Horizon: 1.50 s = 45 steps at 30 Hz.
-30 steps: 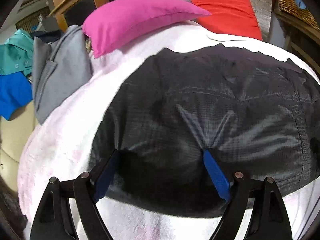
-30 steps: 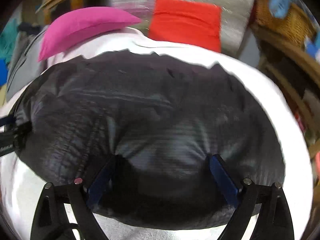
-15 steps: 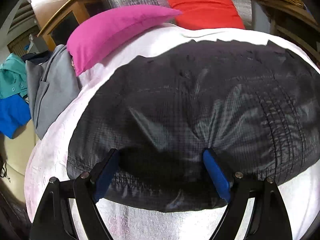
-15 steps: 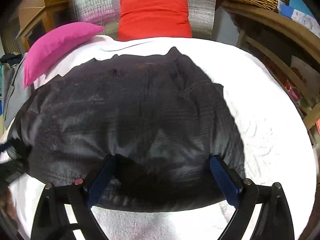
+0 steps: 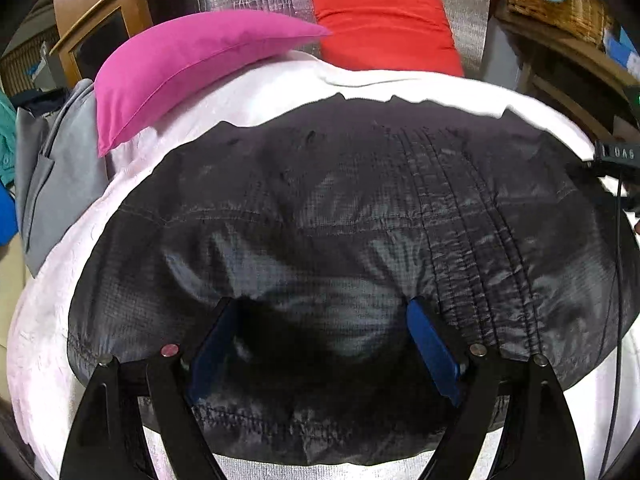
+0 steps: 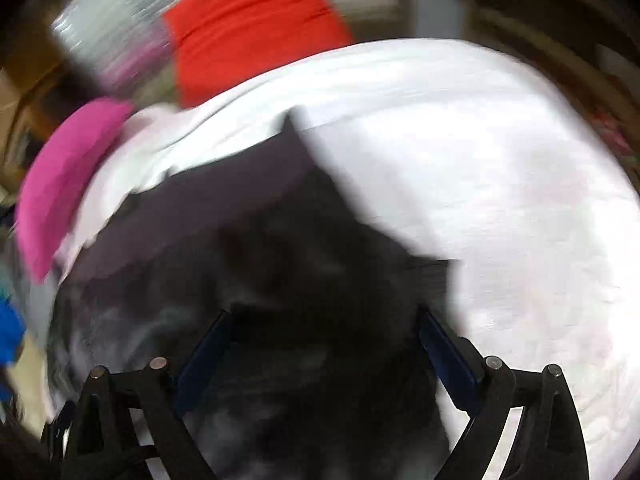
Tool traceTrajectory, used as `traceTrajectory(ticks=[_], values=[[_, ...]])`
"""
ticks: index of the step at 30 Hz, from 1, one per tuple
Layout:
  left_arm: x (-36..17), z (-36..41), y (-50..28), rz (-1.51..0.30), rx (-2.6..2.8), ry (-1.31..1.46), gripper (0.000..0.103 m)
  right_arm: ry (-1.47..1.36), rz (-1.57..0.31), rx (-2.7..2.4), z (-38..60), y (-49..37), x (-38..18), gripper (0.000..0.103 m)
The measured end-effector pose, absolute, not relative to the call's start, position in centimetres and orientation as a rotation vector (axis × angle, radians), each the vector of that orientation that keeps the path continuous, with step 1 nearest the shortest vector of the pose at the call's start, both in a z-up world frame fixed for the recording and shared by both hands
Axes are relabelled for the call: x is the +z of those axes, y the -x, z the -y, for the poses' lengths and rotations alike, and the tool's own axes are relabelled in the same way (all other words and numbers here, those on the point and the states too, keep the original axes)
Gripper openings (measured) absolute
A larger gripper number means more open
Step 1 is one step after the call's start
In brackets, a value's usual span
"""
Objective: Fold large clothes
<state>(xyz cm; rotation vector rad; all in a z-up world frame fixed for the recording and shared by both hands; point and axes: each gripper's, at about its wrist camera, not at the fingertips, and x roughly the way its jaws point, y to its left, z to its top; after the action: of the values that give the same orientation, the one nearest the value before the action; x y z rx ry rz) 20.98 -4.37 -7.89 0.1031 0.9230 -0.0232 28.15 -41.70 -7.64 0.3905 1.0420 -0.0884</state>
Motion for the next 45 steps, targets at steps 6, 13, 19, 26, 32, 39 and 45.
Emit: traceTrajectory(ticks=[6, 13, 19, 26, 32, 39, 45], values=[[-5.1, 2.2, -19.5, -0.857, -0.043, -0.032, 0.087, -0.495, -0.839, 0.016, 42.0, -24.5, -3.9, 0.096], [-4.2, 2.0, -18.5, -0.835, -0.041, -0.031, 0.087, -0.603, -0.882, 0.272, 38.5, -28.4, -4.3, 0.096], [-7.1, 1.2, -20.7, -0.945, -0.005, -0.026, 0.087, -0.759, -0.922, 0.106, 42.3, -31.5, -8.7, 0.088], [-6.2, 1.2, -19.5, -0.932, -0.010, -0.011, 0.087, -0.634, -0.863, 0.121, 41.0, -27.1, -4.8, 0.089], [-3.7, 0.9, -16.5, -0.890, -0.012, -0.014, 0.087, -0.534, -0.839, 0.296, 35.4, -18.7, -2.3, 0.090], [-1.7, -0.3, -13.7, -0.854, 0.022, -0.013, 0.087, -0.284, -0.792, 0.212, 29.8, -13.8, -2.3, 0.090], [-3.1, -1.3, -14.8, -0.876, 0.087, 0.004, 0.087, -0.091, -0.759, 0.109, 25.4, -14.0, -3.7, 0.090]])
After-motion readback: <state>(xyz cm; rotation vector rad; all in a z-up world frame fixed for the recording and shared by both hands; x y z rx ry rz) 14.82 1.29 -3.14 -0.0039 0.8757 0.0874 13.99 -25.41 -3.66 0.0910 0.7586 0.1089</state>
